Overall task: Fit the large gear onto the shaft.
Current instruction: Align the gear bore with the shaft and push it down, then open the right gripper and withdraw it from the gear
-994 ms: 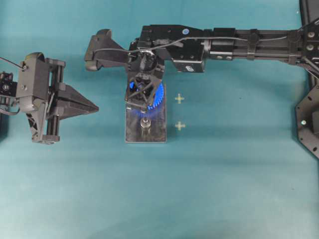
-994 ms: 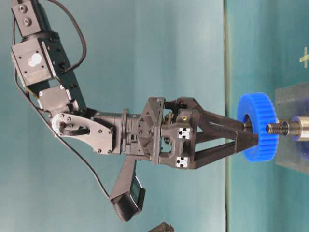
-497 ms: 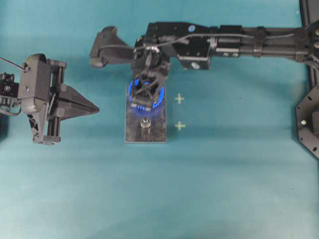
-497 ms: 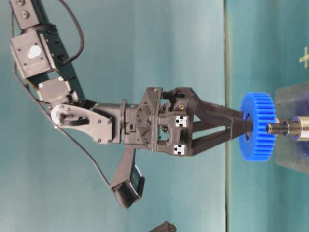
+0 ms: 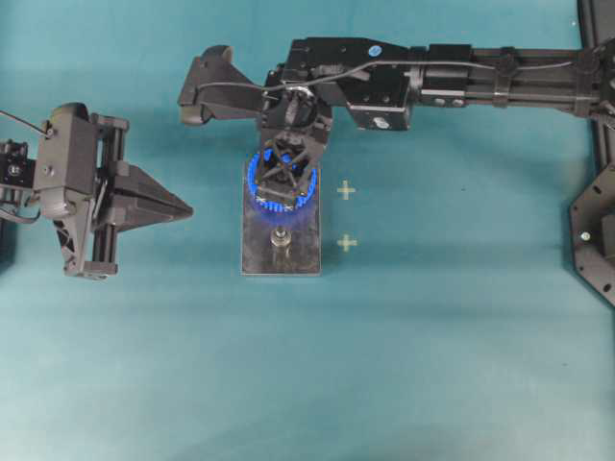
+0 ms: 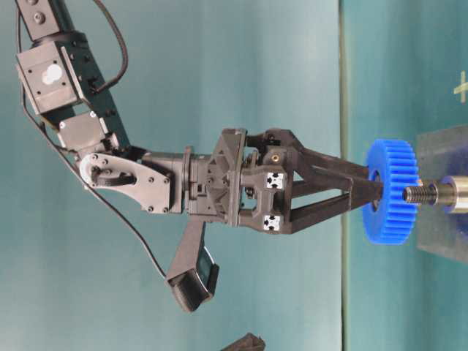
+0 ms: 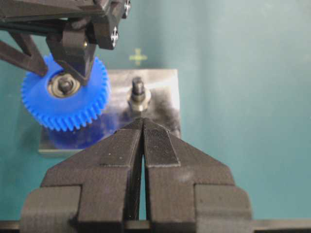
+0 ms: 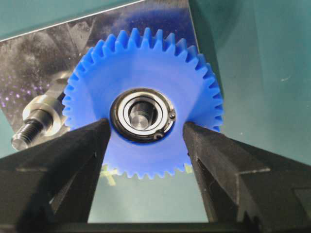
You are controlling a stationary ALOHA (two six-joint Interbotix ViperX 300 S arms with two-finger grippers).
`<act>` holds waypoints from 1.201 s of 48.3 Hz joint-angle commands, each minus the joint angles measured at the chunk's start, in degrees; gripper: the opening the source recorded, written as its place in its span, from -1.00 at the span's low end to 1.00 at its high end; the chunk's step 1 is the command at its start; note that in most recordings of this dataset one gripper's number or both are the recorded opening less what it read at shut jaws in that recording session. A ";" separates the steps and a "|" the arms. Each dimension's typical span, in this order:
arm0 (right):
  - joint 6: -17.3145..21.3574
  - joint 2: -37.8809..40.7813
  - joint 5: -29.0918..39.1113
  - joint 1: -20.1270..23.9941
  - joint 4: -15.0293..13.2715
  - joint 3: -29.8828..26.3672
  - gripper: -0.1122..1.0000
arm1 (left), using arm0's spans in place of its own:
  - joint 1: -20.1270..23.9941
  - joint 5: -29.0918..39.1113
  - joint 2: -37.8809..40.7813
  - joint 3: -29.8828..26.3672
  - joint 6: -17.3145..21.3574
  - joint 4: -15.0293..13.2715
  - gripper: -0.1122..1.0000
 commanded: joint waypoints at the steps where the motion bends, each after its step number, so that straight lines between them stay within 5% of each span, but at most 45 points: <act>1: -0.09 -1.23 -0.18 0.35 0.26 -2.29 0.57 | 0.00 -0.53 -0.26 -0.53 -0.09 0.18 -0.80; 22: -0.35 0.79 -0.35 0.79 1.93 -1.85 0.57 | -0.09 -0.62 -0.26 -0.26 -0.18 0.18 -0.80; 36: -0.18 -4.83 1.58 0.26 1.85 -4.04 0.56 | -0.09 -0.62 -0.26 -0.26 -0.18 0.18 -0.80; 58: -1.05 -14.33 -5.89 2.02 1.85 11.25 0.56 | -0.09 -1.05 -1.14 1.41 0.00 0.18 -0.80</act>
